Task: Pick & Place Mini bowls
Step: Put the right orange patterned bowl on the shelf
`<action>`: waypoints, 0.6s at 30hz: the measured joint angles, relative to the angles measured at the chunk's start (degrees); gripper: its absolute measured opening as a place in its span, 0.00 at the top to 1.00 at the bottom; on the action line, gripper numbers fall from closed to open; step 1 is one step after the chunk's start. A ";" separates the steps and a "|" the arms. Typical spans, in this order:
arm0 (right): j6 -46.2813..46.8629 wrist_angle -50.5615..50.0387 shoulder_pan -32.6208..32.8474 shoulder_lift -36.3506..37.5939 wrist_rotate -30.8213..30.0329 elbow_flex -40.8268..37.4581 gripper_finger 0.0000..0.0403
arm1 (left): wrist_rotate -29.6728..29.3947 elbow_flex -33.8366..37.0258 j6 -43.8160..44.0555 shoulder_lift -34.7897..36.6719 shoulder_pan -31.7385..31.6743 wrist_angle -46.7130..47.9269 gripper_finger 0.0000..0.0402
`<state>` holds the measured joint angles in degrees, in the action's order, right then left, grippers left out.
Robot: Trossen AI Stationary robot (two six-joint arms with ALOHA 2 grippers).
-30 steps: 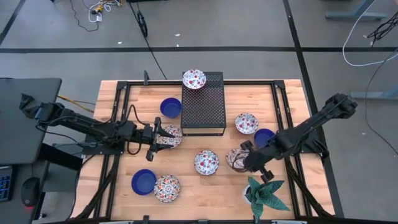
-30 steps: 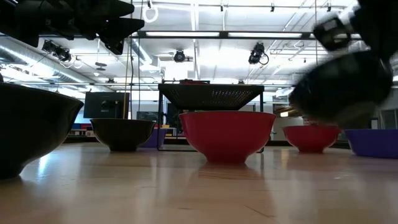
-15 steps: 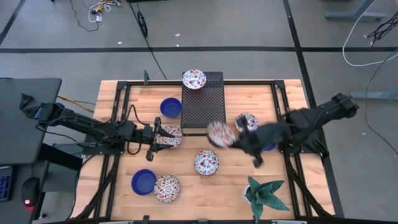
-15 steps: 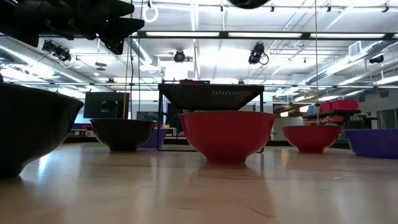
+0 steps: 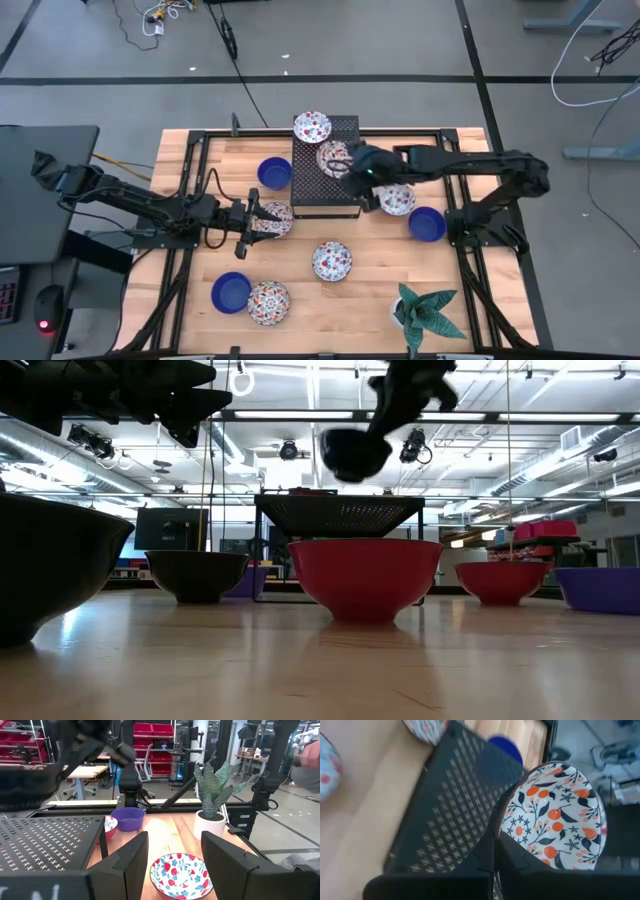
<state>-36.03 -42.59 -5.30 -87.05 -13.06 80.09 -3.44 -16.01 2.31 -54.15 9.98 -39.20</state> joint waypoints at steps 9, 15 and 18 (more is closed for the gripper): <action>-0.59 -1.83 -4.81 -3.35 0.02 0.00 0.99 | 0.00 0.00 0.00 0.00 0.00 0.02 0.53; 0.10 -2.44 -6.38 -3.71 0.04 0.00 0.99 | 0.00 0.00 0.00 0.00 0.00 0.05 0.53; 1.09 -2.72 -6.91 -3.71 0.03 0.00 0.99 | 0.00 0.00 0.00 0.00 0.02 0.09 0.53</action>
<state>-34.94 -45.30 -12.20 -90.76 -13.03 80.09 -3.44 -16.01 2.31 -54.15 9.99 -39.11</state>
